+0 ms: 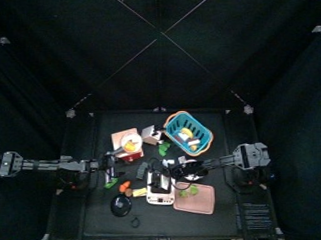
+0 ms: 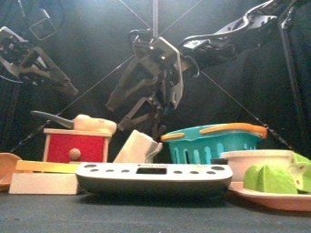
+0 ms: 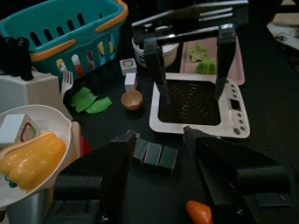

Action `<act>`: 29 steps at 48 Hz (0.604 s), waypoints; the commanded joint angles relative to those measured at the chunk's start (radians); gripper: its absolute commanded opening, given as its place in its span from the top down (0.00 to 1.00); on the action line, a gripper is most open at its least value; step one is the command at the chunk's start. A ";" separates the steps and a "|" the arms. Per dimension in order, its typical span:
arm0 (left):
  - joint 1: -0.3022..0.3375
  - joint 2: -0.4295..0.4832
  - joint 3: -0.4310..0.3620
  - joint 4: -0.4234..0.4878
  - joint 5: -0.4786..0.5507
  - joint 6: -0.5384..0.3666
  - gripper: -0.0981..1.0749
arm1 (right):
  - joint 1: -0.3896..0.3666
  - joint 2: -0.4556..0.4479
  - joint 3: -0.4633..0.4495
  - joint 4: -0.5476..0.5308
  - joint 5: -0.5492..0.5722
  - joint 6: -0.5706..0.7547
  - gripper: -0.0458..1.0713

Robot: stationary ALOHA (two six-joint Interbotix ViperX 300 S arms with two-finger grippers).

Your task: Grab egg sushi

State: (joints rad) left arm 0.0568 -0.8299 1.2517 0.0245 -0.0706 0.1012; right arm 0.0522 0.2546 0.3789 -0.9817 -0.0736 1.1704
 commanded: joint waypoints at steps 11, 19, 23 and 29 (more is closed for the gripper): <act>0.015 -0.075 0.043 0.049 0.000 -0.003 0.19 | 0.043 0.049 -0.133 -0.046 0.061 -0.002 0.05; 0.020 -0.075 0.052 0.034 -0.002 -0.005 0.19 | 0.063 0.104 -0.181 -0.060 0.075 0.000 0.05; 0.021 -0.075 0.055 0.028 0.000 -0.005 0.19 | 0.064 0.126 -0.195 -0.063 0.077 0.000 0.05; 0.021 -0.075 0.055 0.021 -0.002 -0.005 0.19 | 0.067 0.150 -0.215 -0.063 0.078 0.000 0.05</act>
State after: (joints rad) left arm 0.0752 -0.9050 1.3192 0.0491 -0.0675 0.0982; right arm 0.1181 0.4234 0.1979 -1.0431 0.0046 1.1704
